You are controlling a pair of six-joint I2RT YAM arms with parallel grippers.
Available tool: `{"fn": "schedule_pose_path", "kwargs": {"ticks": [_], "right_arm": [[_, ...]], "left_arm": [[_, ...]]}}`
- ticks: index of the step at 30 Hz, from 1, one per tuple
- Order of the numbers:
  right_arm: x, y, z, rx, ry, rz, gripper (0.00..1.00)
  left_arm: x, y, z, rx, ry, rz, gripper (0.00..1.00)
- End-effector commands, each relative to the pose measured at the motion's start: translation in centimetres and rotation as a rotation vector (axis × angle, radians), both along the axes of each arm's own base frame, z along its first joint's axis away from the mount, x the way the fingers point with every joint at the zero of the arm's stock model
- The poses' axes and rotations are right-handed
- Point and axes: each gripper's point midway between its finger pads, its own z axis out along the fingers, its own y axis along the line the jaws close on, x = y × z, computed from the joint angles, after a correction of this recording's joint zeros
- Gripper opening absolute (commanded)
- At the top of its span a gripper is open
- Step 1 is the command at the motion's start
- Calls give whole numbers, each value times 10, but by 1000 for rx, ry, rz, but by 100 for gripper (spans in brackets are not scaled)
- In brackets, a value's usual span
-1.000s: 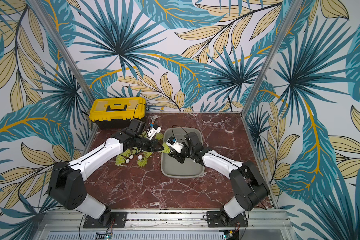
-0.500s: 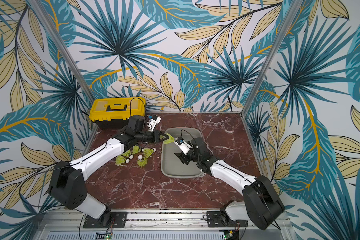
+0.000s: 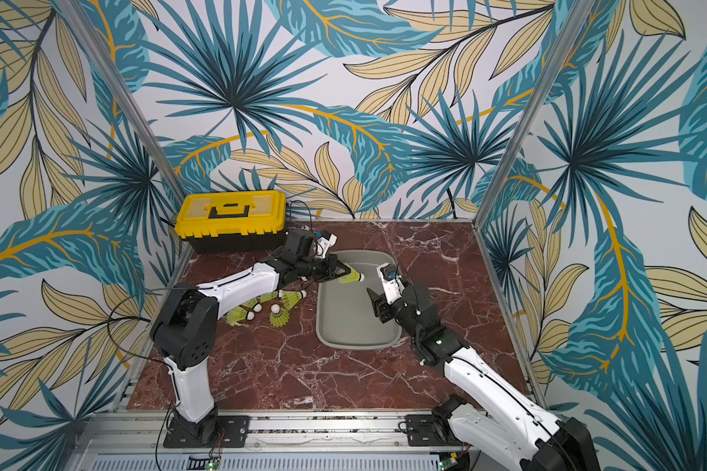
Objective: Put the shuttlecocks into the storage box
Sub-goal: Place the shuttlecock in the storage box.
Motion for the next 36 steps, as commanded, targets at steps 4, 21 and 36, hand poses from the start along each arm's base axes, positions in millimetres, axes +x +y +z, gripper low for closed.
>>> {"fn": "schedule_pose_path", "kwargs": {"ticks": [4,21,36], "right_arm": [[-12,-19,-11,9,33,-77,65],[-23,-24,-5,41,34,-77,65],[-26,-24,-10,65,46,-80,65]], "left_arm": [[25,-24,7,-51,-46,-23,0],[70,-59,-28,-109,-25,-29,0],[88,-70,-60,-118,-2,-24,0]]}}
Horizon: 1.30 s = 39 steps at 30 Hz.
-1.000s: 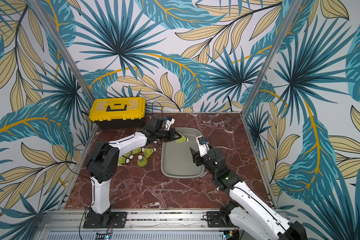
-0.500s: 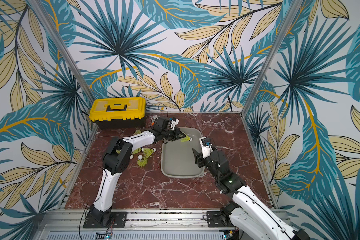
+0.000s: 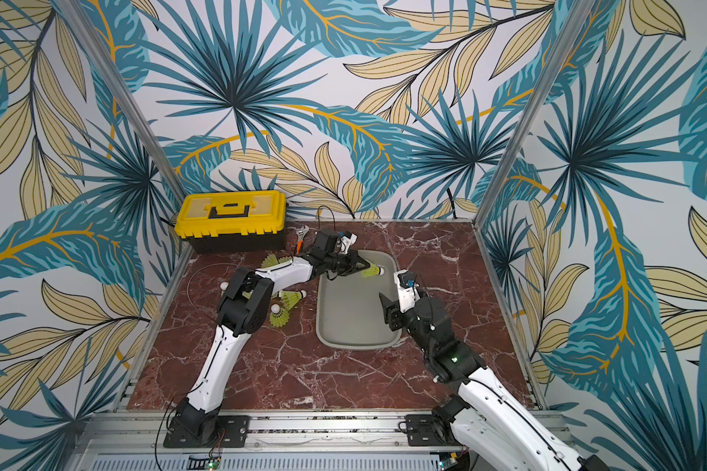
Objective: Put the shuttlecocks into the storage box
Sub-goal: Place the shuttlecock in the storage box.
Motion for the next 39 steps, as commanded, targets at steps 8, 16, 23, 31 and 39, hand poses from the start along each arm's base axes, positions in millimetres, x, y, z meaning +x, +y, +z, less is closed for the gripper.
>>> {"fn": "schedule_pose_path", "kwargs": {"ticks": [8,16,23,31,39], "right_arm": [[-4,-1,-16,6,36,-2,65],[-6,-1,-19,3,47,-2,65],[-7,-2,-20,0,49,-2,65],[-7,-3,-20,-1,49,-5,65],[-8,-5,-19,-4,44,-10,65]], "left_arm": [[17,-11,21,-55,-72,16,0],[20,-13,21,-52,-71,13,10],[20,-14,18,-50,-60,8,25],[20,-12,25,-26,-73,7,37],[19,1,38,59,-101,38,45]]}}
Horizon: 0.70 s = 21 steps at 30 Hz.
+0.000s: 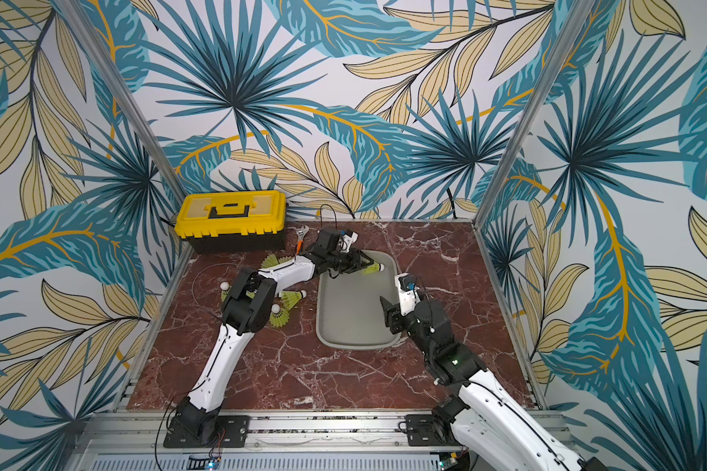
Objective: Put the shuttlecocks into the storage box
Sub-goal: Place the shuttlecock in the storage box.
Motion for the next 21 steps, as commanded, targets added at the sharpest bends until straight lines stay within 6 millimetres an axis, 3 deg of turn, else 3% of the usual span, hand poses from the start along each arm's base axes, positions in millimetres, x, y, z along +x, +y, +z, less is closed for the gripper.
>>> {"fn": "schedule_pose_path", "kwargs": {"ticks": [1,6,7,16,21], "right_arm": [[-3,-2,-10,-8,23,-6,65],[-3,-3,-11,-8,24,-9,65],[-3,-3,-12,-8,26,-9,65],[-4,-4,-14,-12,31,-12,65],[-4,-8,-13,-15,26,-34,65]], "left_arm": [[6,1,47,20,-92,12,45],[2,10,52,65,-106,27,47],[1,12,72,55,-135,31,48],[-12,19,104,47,-179,12,50],[-20,45,121,143,-236,64,50]]}}
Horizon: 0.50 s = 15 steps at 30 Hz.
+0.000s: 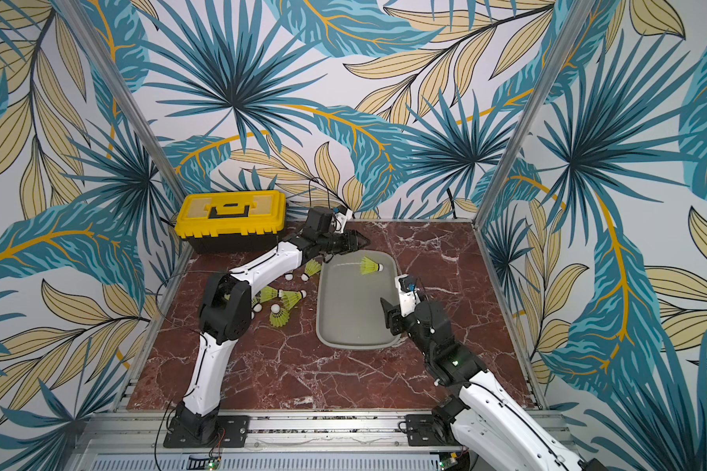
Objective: Put the shuttlecocks into the storage box
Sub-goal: Place the shuttlecock in the storage box, then pick up the shuttlecock at the center of the board.
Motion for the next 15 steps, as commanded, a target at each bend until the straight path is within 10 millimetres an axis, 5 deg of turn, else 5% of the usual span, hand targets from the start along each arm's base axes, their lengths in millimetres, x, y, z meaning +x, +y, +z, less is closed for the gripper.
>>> {"fn": "schedule_pose_path", "kwargs": {"ticks": [1,9,15], "right_arm": [[-3,-7,-8,-3,17,-32,65],[-3,-15,-7,-10,22,-73,65],[-1,-22,-8,-17,39,-125,66]], "left_arm": [[-8,27,1,112,-40,57,50],[-27,100,6,264,-77,184,51],[-36,151,-11,421,-83,233,56]]}}
